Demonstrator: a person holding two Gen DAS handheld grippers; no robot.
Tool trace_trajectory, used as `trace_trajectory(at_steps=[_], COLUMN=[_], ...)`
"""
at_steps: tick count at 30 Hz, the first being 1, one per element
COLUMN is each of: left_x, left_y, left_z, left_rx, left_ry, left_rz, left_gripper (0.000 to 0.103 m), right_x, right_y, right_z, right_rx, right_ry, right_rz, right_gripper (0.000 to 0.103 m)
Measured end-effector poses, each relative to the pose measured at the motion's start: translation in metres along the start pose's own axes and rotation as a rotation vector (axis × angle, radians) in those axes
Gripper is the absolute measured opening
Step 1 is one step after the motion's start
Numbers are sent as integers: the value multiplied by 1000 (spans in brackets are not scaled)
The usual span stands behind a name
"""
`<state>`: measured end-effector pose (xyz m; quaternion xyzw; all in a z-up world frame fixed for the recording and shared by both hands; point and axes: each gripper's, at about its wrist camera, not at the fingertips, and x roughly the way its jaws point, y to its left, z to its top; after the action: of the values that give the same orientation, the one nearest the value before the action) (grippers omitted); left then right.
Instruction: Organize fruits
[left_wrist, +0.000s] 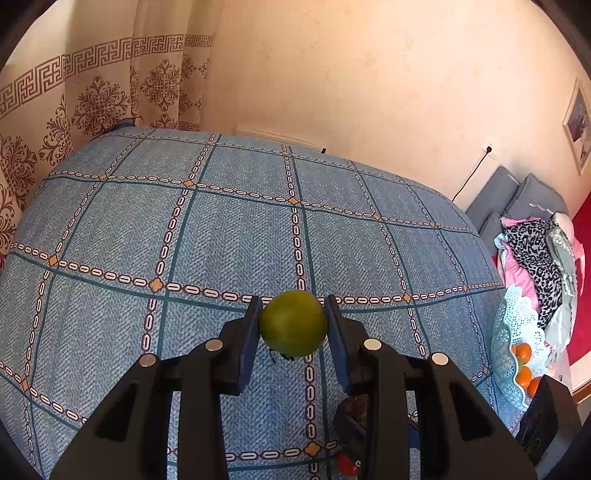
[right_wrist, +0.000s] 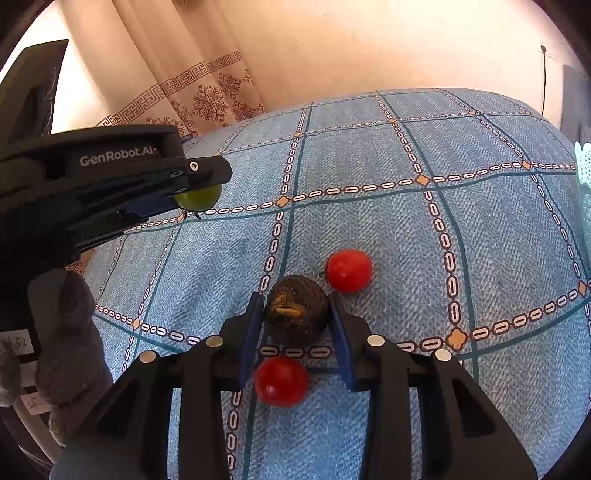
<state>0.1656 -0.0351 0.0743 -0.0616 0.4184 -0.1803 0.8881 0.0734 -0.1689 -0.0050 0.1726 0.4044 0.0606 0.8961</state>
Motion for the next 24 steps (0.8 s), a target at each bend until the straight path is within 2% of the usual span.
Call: trace_trajectory(at_steps=[10,24], left_x=[-16,-44], left_y=[-11,-52], left_z=[2,-2], left_rx=[18,101], left_ry=[-35,-92], left_rz=[-28,-92], left_gripper=[34,35], right_x=[-41,-101], right_y=[-11,-55], right_z=[-4,-1], right_rx=[45,146], right_ry=[-69,-198], right_rz=[4,-73], right_gripper=[37,37])
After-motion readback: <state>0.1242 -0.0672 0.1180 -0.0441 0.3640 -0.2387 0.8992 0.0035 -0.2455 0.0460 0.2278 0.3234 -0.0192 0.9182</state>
